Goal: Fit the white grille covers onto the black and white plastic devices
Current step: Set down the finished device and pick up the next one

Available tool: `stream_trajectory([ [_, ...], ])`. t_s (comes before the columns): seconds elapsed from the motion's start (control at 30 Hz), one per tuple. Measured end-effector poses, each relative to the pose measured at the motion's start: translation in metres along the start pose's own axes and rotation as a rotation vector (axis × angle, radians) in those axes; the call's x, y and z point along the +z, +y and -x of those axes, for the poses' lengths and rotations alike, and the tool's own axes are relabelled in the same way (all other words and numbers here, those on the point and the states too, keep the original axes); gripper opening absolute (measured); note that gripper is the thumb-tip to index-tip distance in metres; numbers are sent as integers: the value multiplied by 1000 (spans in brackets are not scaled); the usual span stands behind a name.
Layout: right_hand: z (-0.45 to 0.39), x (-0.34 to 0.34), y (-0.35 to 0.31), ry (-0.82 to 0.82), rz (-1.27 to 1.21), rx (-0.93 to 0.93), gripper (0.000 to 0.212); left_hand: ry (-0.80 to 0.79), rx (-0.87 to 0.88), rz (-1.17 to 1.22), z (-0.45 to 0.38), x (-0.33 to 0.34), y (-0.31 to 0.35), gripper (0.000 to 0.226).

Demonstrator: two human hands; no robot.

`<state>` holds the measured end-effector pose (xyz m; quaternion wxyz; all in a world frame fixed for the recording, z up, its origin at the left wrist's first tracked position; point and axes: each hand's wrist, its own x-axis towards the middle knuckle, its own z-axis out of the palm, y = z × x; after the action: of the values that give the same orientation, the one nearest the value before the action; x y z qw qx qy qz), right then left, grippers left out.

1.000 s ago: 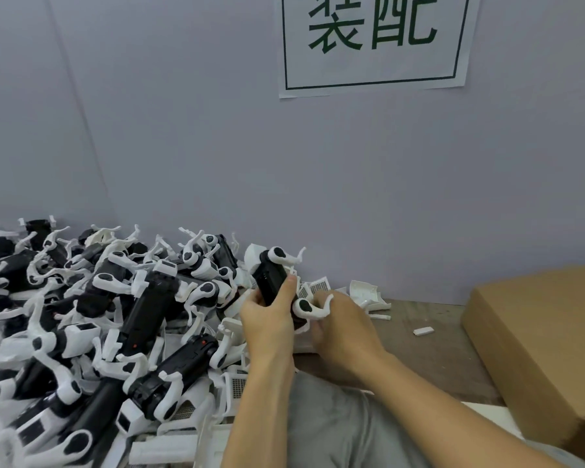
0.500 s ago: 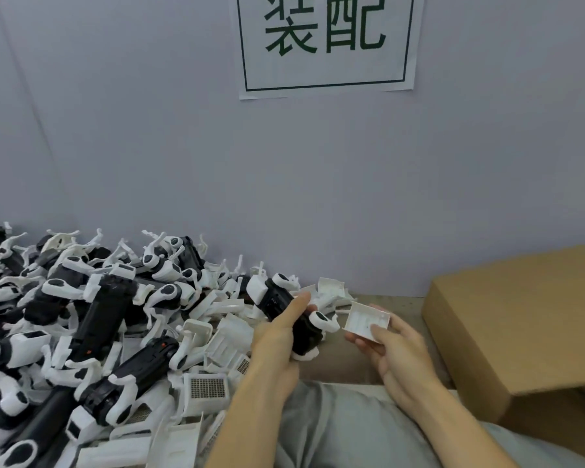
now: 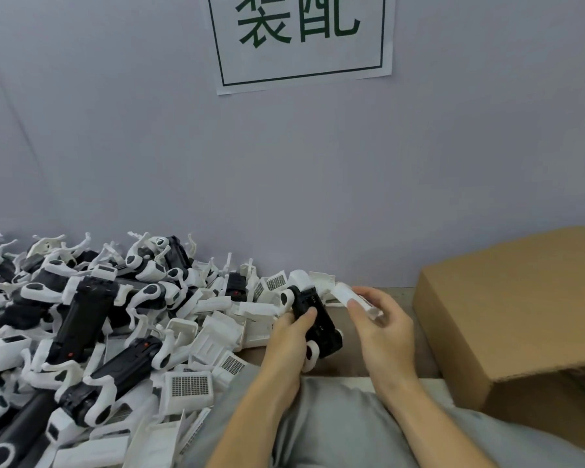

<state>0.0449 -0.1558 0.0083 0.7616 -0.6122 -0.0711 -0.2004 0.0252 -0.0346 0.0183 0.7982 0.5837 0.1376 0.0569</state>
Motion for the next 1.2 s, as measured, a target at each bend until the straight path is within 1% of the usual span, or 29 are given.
stream_trajectory([
  [0.1,8,7,-1,-109,138,-125,21,-59,-3,56,4,1,-2,25],
  [0.17,11,9,0,-188,223,-146,23,-121,-8,84,6,1,-1,32],
  [0.23,13,9,1,-241,313,-175,25,-148,20,65,7,1,-1,33],
  [0.37,14,11,2,-237,493,-282,29,-139,150,-44,6,2,-4,25],
  [0.43,15,12,2,-221,536,-323,28,-149,223,-95,8,2,-5,21],
  [0.5,15,12,1,-236,546,-349,28,-119,243,-93,8,2,-5,20],
  [0.57,14,10,1,-285,523,-356,27,-44,227,-73,5,1,-6,17],
  [0.6,15,10,2,-300,473,-326,25,-18,218,-58,4,1,-6,17],
  [0.63,15,10,2,-294,389,-257,22,-14,210,-36,3,1,-6,17],
  [0.7,13,11,4,-220,193,-77,15,-52,204,7,2,1,-5,19],
  [0.77,8,9,4,-153,50,91,7,-100,257,-41,3,1,-6,16],
  [0.83,4,7,3,-172,-66,229,14,-113,316,-118,3,0,-7,14],
  [0.87,3,7,2,-190,-92,258,18,-105,329,-133,3,0,-8,14],
  [1.0,3,8,3,-216,-60,230,15,-65,362,-165,4,2,-7,18],
  [1.07,2,7,6,-201,10,210,13,-34,396,-223,3,2,-8,19],
  [1.13,1,6,7,-181,99,192,16,-17,429,-282,3,2,-9,20],
  [1.2,0,7,8,-168,130,185,20,-18,439,-296,3,2,-9,21],
])
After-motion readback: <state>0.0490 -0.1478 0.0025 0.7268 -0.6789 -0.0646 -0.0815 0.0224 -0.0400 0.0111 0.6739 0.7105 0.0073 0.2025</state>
